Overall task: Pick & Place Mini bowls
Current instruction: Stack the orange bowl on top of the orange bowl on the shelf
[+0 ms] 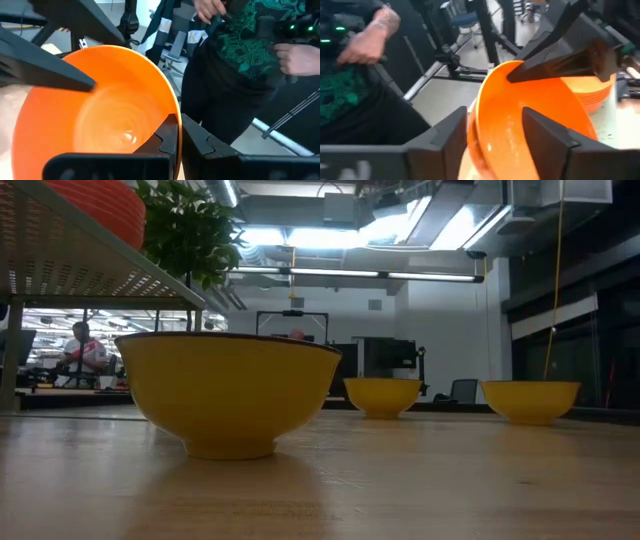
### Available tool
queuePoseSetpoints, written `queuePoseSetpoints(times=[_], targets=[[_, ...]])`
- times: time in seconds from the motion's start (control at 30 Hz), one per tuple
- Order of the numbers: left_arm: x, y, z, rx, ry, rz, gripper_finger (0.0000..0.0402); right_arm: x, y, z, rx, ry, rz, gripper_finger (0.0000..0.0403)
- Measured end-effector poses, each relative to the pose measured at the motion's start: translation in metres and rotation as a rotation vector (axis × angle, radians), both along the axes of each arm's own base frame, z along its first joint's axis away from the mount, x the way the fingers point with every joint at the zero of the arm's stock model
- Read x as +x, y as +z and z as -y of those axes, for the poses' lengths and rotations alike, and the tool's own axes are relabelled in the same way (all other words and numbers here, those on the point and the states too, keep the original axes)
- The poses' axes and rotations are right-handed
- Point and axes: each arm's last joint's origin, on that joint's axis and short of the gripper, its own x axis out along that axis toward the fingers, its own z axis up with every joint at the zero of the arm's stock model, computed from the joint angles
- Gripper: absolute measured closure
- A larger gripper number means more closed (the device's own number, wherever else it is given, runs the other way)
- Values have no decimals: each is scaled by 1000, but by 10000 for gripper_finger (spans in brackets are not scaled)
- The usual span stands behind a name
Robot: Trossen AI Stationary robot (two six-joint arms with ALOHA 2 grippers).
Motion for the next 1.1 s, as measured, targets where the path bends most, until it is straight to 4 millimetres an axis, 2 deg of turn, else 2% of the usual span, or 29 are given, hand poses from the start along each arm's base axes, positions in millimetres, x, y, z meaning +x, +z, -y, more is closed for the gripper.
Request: queuePoseSetpoints(times=[0.17, 0.4, 0.77, 1.1], targets=[[-1, 0, 0, -8, 19, -31, 399, -16, 15, 10, 34, -31, 30, 160], [-11, 3, -1, 38, 87, -62, 399, -41, 21, 17, 104, -88, -70, 162], [-57, 24, 12, 156, 289, -161, 399, -52, -2, 19, 131, -185, -367, 187], [-107, 35, 27, 206, 487, -320, 399, -55, -9, 21, 79, -291, -442, 188]])
